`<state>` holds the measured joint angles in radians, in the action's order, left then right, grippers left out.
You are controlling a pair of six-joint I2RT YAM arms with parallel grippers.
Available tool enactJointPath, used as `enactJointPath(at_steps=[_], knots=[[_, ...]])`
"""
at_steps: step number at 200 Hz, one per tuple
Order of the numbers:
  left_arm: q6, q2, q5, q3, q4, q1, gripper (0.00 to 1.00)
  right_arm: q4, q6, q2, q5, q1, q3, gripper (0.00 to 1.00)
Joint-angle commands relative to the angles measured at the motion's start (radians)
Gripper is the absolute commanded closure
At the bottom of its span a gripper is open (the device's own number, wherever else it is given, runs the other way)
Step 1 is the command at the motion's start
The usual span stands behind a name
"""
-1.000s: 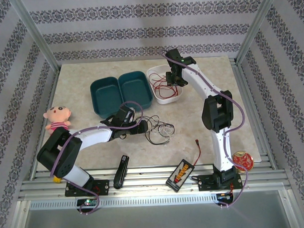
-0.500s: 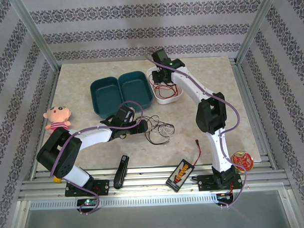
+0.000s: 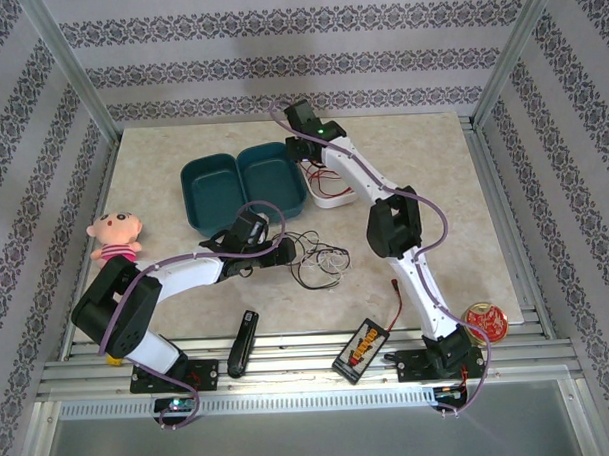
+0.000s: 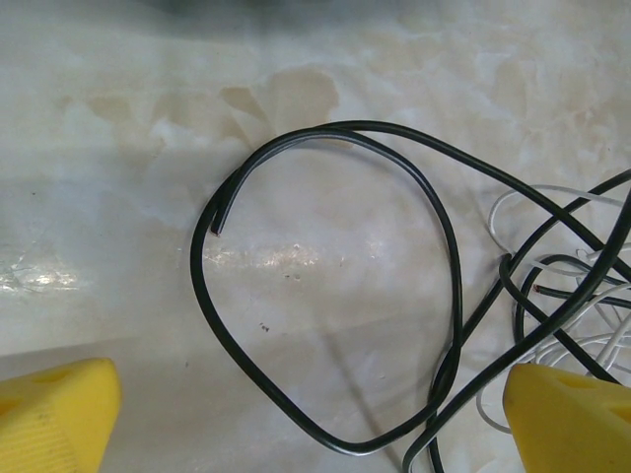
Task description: Untangle the cables
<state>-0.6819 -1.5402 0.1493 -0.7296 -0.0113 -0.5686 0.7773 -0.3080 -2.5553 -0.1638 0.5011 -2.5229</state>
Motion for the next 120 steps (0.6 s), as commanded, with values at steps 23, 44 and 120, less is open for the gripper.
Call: enactJointPath(at_steps=[23,44,120], knots=[[-0.012,0.007,-0.011,0.004,0.015,0.01,0.01,0.004,-0.003,-0.035,-0.013,-0.01,-0.055,0.62],[-0.016,0.002,-0.008,0.004,0.02,0.01,0.01,0.009,-0.004,-0.049,-0.009,-0.013,-0.06,0.62],[-0.017,-0.007,-0.002,0.002,0.022,0.009,0.01,0.033,-0.018,-0.069,0.017,-0.031,-0.066,0.67]])
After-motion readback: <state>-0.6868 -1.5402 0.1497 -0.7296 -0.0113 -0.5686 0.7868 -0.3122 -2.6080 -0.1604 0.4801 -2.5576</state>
